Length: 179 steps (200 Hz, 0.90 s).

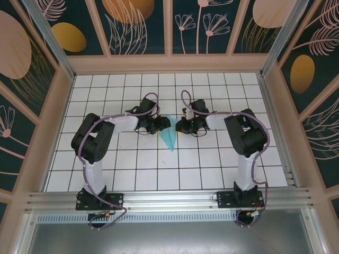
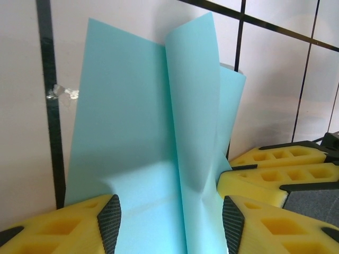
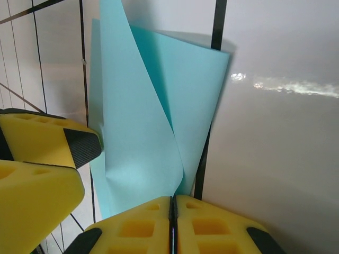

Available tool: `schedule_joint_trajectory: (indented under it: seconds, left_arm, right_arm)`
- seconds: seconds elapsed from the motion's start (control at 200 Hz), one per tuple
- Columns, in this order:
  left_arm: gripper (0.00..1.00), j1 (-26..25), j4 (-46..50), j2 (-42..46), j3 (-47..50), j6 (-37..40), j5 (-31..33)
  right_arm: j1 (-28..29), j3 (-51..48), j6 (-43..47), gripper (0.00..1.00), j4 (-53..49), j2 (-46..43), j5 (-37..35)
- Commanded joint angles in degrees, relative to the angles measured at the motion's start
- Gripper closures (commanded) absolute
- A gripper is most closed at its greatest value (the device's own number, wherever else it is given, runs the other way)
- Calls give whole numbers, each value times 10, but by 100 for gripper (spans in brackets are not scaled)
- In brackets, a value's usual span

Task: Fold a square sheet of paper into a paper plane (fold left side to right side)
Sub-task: Fourth fold the wing at the center of the table.

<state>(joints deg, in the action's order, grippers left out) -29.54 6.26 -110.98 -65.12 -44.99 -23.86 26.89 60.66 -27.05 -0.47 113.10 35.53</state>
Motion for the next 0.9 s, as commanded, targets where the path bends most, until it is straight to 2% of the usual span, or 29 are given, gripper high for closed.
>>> schedule_joint_trajectory:
  seconds: [0.0,0.28,0.591,0.891]
  left_arm:
    - [44,1,24,35,-19,11,4]
    - [62,1,-37,18,-22,-20,-70]
    - [64,0,-60,-35,-43,-32,-93]
    - [65,0,-54,-65,-36,-22,-73]
  right_arm:
    - [11,-3,15,88,-36,37,-44]
    - [11,-4,14,88,-34,38,-46]
    - [13,-3,14,88,-35,39,-48]
    - [14,0,15,88,-41,41,-55]
